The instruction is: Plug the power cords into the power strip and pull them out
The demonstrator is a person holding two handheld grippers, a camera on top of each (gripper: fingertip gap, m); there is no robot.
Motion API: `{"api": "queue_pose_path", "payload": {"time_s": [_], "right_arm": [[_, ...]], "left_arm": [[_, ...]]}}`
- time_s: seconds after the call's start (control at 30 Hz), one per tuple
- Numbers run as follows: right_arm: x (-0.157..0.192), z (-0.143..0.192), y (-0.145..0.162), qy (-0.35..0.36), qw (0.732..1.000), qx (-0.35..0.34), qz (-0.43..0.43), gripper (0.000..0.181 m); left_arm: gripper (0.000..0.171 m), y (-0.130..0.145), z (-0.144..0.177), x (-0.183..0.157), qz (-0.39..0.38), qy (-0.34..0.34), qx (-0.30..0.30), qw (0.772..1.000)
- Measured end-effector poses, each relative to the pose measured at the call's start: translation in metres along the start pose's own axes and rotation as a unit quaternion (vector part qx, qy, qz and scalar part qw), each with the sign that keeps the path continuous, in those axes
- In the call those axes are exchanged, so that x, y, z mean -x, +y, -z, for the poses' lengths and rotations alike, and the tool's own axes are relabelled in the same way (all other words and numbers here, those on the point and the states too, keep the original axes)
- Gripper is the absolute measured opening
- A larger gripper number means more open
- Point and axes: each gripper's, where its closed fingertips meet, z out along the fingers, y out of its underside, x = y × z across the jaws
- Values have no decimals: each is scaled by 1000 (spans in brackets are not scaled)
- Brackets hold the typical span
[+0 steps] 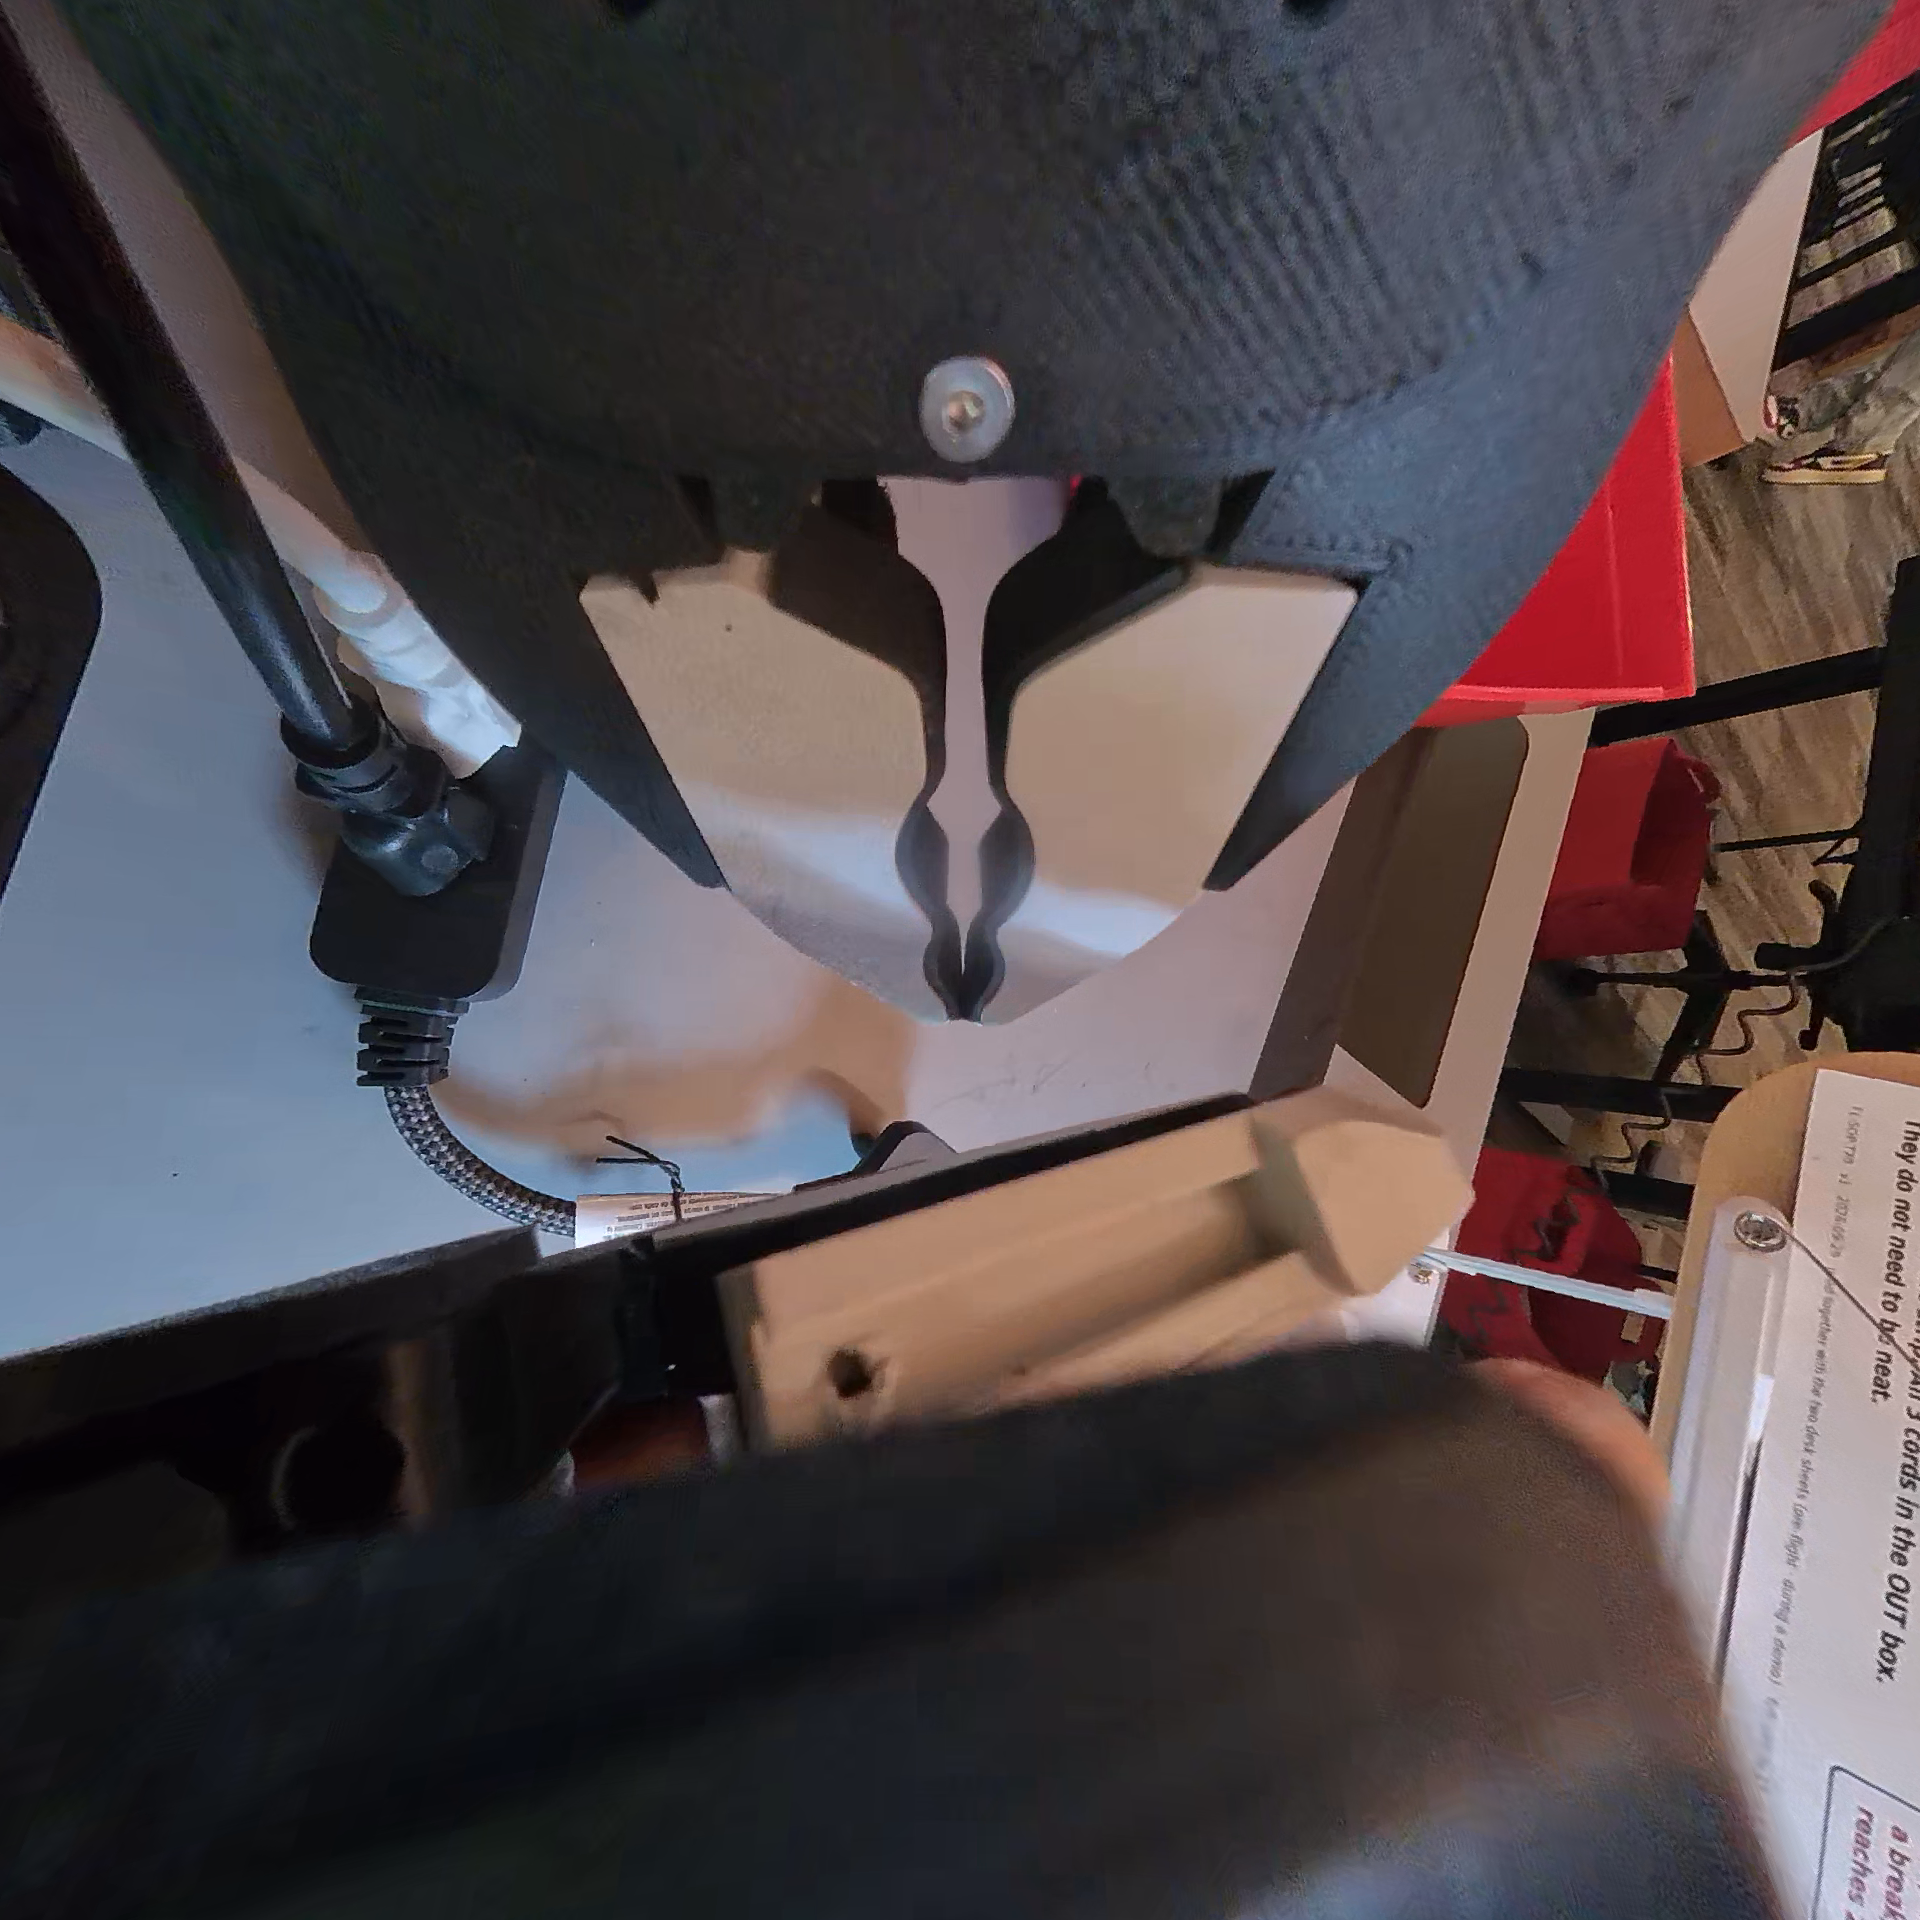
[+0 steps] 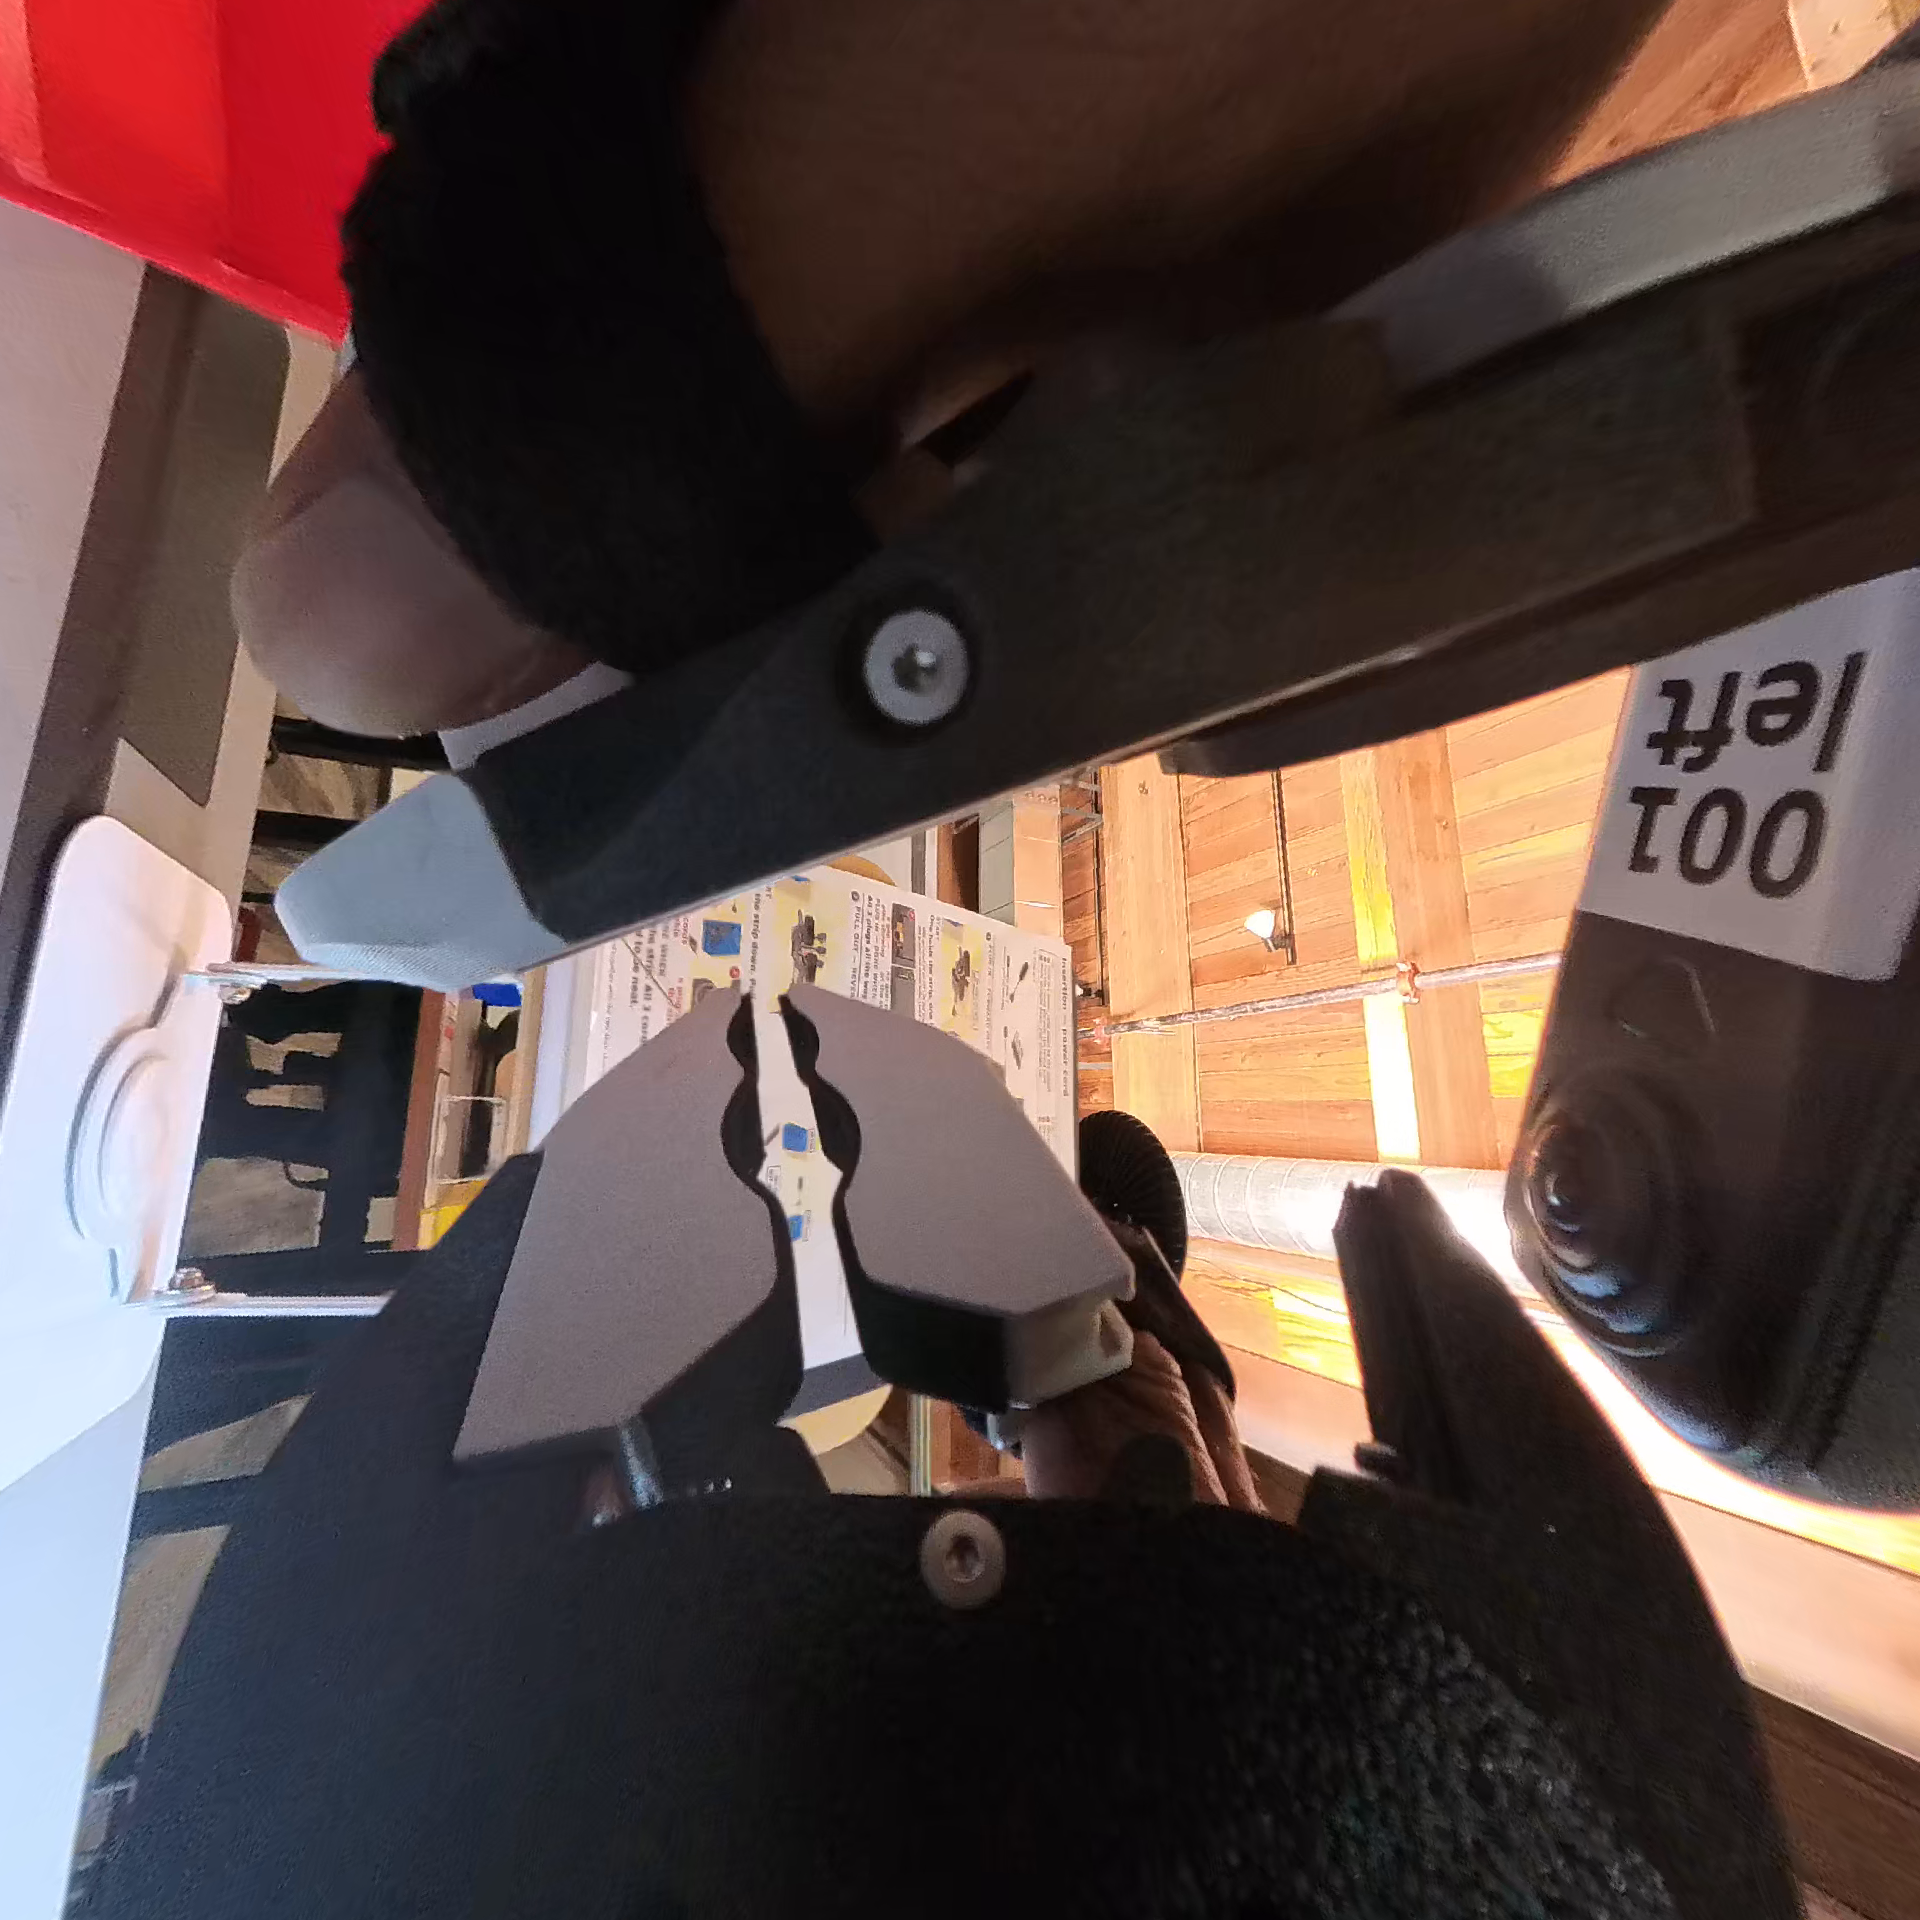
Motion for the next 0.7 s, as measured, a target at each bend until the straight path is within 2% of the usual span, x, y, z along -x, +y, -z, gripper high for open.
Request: {"api": "queue_pose_path", "payload": {"time_s": [0.2, 0.23, 0.27, 0.7], "right_arm": [[-2, 2, 3, -3, 1000, -1, 16, 72], [-2, 2, 4, -5, 1000, 0, 18, 87], [-2, 2, 5, -5, 1000, 1, 19, 89], [-4, 1, 6, -1, 1000, -1, 22, 88]], "left_arm": [[0, -4, 4, -3, -6, -3, -5, 1000], [0, -5, 5, -3, -7, -3, -6, 1000], [0, -5, 5, -3, -7, -3, -6, 1000], [0, -5, 7, -2, -11, -10, -6, 1000]]}}
